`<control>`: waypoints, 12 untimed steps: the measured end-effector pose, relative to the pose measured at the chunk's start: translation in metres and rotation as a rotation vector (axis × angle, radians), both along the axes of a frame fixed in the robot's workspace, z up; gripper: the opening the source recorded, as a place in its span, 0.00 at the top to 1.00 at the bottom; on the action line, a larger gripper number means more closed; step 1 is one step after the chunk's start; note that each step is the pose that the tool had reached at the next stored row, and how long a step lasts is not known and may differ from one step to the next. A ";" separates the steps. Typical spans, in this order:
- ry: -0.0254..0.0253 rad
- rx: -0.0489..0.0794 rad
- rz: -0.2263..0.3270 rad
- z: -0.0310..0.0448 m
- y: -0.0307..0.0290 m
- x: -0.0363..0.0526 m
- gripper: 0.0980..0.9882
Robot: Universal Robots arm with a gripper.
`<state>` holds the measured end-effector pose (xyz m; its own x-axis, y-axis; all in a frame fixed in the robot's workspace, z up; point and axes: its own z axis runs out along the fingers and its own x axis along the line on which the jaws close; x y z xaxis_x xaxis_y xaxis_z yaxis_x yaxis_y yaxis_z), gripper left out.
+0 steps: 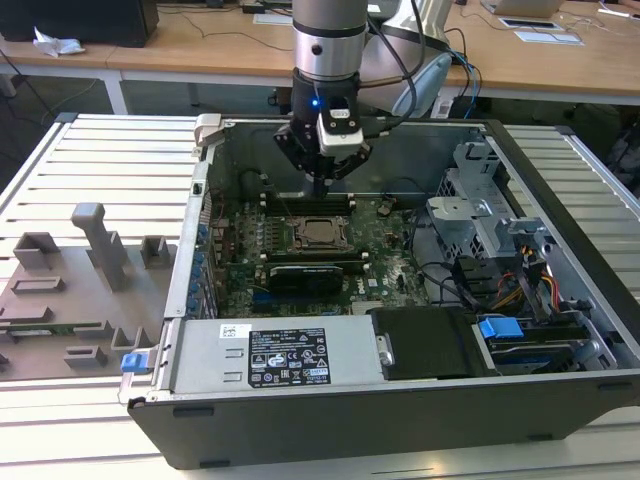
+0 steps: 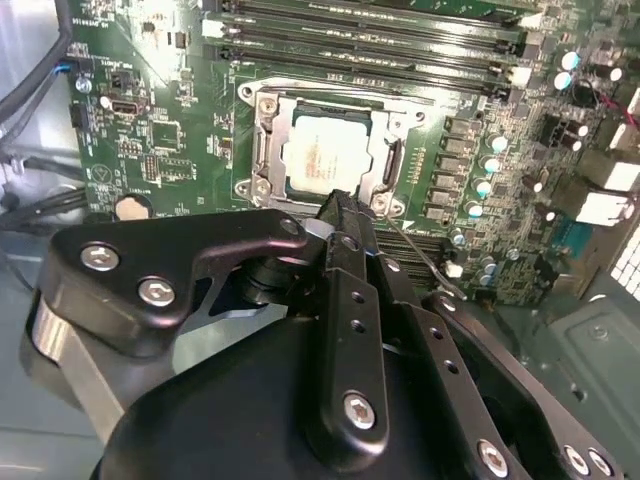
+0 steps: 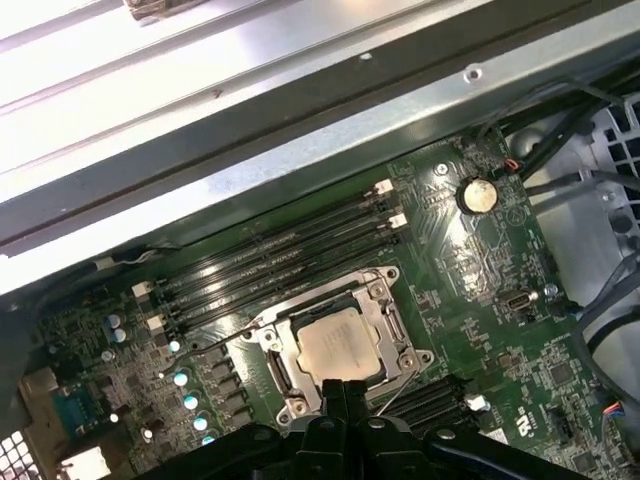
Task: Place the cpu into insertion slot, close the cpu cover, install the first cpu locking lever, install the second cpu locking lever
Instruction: 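Install the first cpu locking lever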
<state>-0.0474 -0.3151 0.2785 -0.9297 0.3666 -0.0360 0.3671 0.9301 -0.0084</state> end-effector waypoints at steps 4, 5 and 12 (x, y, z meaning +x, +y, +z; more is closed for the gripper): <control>-0.0001 0.001 0.065 0.0000 0.0000 0.0000 0.99; -0.0001 0.001 0.079 0.0000 0.0000 0.0001 0.99; -0.0001 0.001 0.156 0.0000 0.0000 0.0001 0.99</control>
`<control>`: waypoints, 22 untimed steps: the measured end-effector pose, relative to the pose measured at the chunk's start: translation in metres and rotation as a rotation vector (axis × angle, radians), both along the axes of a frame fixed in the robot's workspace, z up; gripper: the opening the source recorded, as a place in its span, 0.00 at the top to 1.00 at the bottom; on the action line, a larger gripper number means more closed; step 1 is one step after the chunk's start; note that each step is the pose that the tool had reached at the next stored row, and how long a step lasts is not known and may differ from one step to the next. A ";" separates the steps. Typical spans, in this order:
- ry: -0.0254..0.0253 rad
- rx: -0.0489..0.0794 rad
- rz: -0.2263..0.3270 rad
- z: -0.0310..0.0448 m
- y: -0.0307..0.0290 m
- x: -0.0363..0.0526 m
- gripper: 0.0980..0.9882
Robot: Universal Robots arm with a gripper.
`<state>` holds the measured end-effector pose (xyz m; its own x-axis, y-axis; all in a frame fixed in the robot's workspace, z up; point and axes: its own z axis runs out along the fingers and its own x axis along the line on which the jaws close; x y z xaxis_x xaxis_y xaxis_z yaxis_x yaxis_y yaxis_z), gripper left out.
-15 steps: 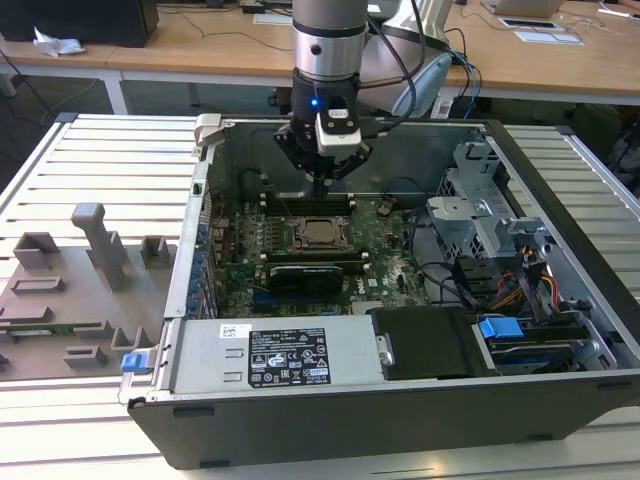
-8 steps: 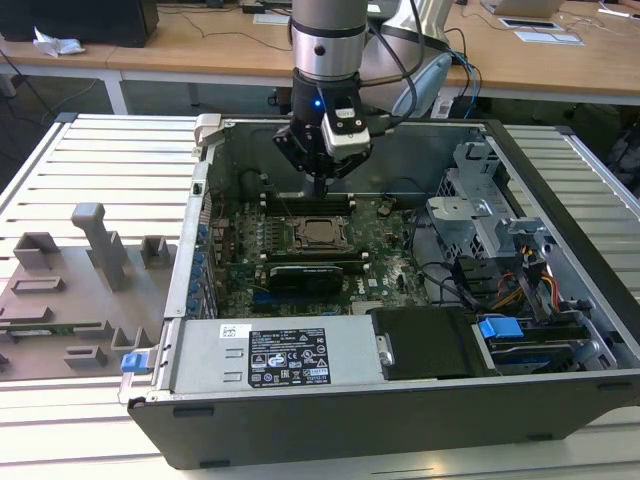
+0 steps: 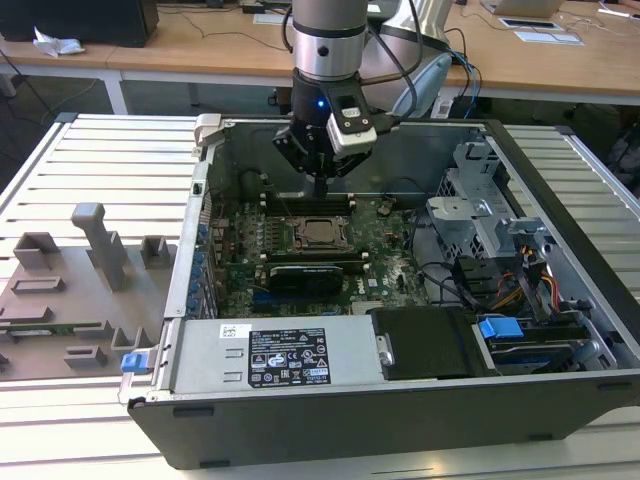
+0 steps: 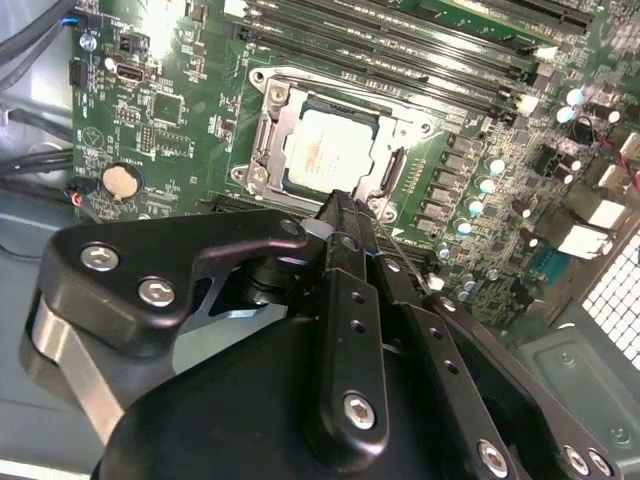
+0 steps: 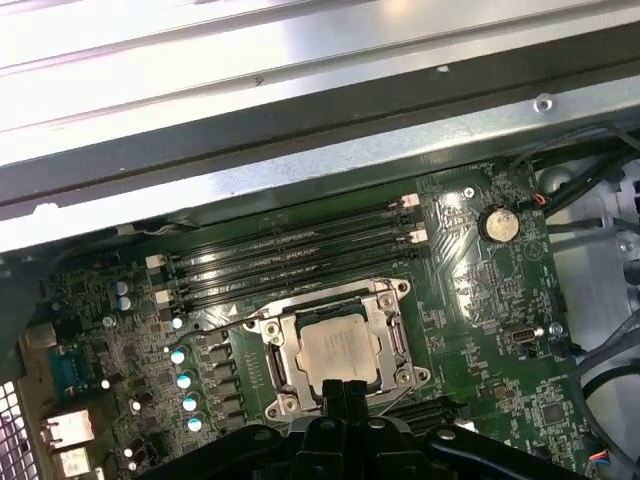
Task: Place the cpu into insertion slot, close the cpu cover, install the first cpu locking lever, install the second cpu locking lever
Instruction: 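Install the first cpu locking lever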
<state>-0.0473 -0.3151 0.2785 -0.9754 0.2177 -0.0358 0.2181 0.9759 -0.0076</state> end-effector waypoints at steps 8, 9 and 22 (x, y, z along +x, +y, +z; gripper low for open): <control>0.0000 0.000 0.059 0.0000 0.0000 0.0000 0.99; 0.0001 0.000 0.068 0.0000 0.0000 0.0000 0.99; 0.0000 0.000 0.170 0.0000 0.0000 0.0000 0.99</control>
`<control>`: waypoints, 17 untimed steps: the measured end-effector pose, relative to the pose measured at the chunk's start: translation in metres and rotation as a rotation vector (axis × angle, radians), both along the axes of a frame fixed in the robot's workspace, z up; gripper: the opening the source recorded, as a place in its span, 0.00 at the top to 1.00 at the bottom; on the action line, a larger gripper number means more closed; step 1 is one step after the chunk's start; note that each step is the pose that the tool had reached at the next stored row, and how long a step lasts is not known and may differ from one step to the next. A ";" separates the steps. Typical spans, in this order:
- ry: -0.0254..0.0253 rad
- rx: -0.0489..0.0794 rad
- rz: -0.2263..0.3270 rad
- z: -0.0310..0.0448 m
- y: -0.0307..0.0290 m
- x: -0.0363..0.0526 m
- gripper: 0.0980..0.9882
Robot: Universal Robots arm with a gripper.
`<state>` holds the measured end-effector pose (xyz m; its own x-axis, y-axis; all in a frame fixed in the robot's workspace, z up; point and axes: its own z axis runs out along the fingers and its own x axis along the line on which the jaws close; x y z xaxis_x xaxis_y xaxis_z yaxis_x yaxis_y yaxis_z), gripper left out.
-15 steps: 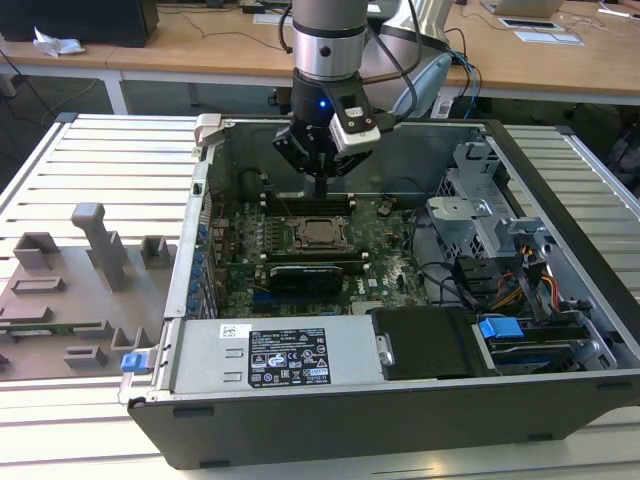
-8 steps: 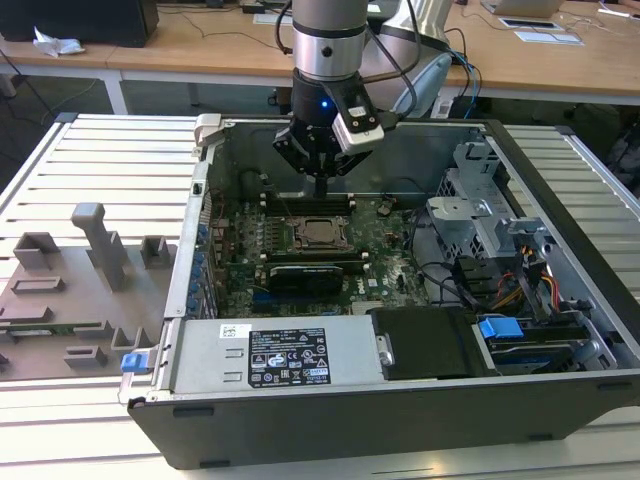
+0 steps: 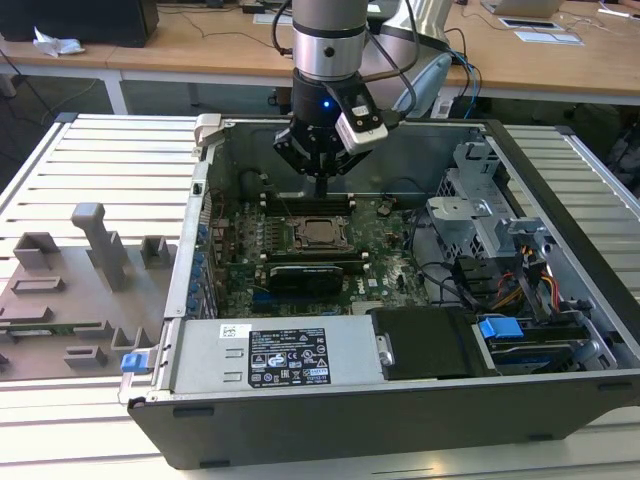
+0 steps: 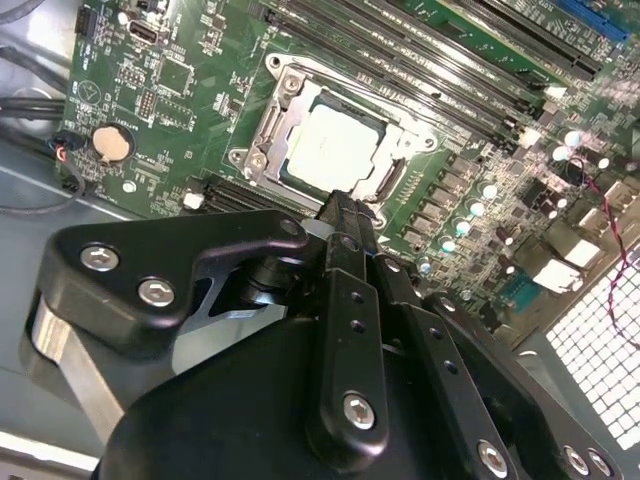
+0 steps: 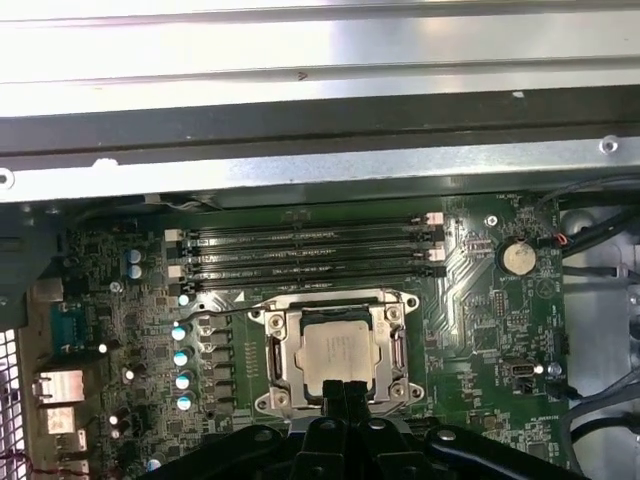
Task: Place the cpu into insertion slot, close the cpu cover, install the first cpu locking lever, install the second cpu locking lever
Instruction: 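Install the first cpu locking lever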
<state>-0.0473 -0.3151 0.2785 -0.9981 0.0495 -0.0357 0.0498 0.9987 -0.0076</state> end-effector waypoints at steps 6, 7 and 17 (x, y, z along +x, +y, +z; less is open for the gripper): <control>0.0000 0.000 0.023 0.0000 0.0000 0.0000 0.99; 0.0000 0.000 0.023 0.0000 0.0000 0.0000 0.99; 0.0000 0.000 0.023 -0.0002 0.0000 -0.0129 0.99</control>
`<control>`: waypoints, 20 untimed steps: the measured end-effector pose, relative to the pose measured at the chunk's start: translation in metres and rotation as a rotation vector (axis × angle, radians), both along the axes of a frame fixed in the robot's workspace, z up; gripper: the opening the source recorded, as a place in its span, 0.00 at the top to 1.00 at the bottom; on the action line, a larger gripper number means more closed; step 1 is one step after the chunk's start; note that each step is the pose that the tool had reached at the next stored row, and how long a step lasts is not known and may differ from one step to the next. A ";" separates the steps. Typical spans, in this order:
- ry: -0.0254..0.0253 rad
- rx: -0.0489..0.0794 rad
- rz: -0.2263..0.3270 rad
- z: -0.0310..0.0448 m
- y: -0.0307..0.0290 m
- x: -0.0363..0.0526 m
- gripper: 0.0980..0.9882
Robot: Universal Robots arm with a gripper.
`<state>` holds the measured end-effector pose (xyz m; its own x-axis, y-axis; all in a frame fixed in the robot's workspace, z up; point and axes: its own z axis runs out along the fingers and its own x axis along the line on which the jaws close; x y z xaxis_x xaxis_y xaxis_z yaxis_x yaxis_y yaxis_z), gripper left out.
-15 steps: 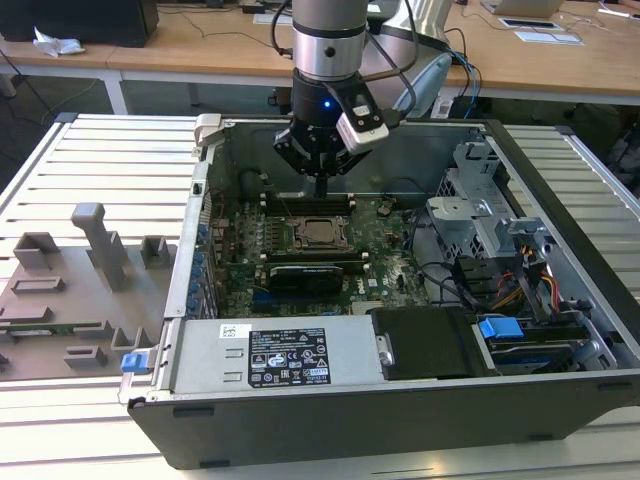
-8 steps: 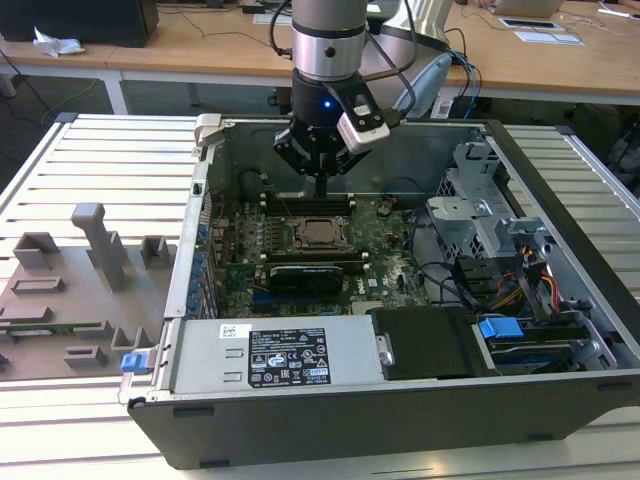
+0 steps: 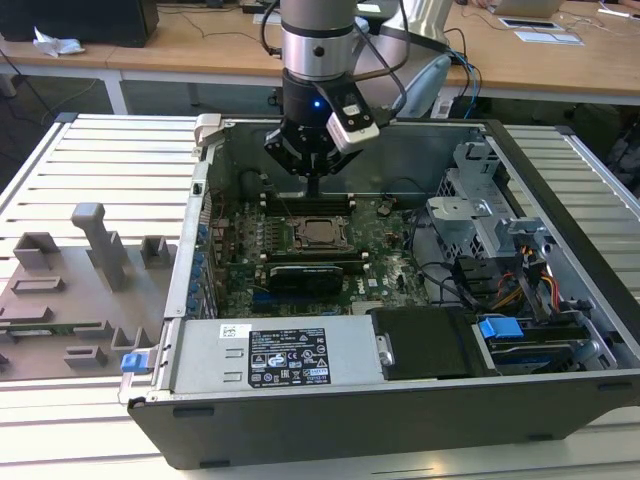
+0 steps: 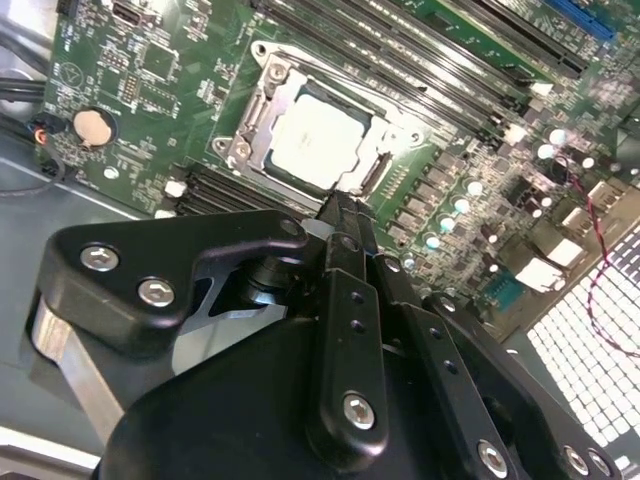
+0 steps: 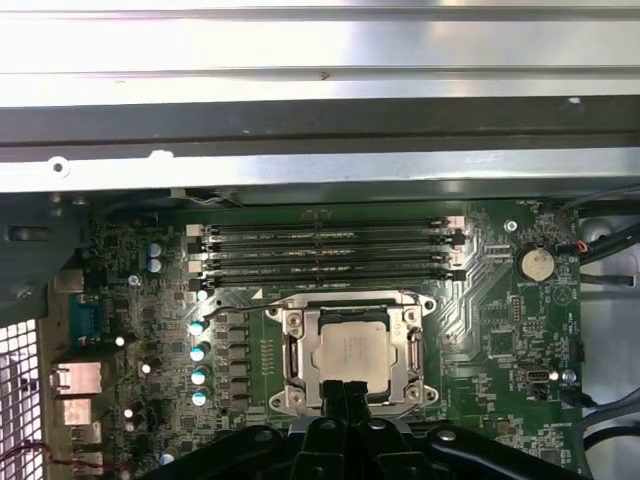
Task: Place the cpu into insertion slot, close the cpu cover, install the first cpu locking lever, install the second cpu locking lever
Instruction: 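Install the first cpu locking lever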
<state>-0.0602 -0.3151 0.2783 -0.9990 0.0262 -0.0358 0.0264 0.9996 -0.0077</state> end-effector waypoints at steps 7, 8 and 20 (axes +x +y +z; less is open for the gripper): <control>-0.0001 0.000 0.000 -0.0002 0.0001 -0.0123 0.99; -0.0001 0.000 0.000 -0.0002 0.0000 -0.0142 0.99; -0.0001 0.000 0.000 -0.0004 0.0045 -0.0341 0.99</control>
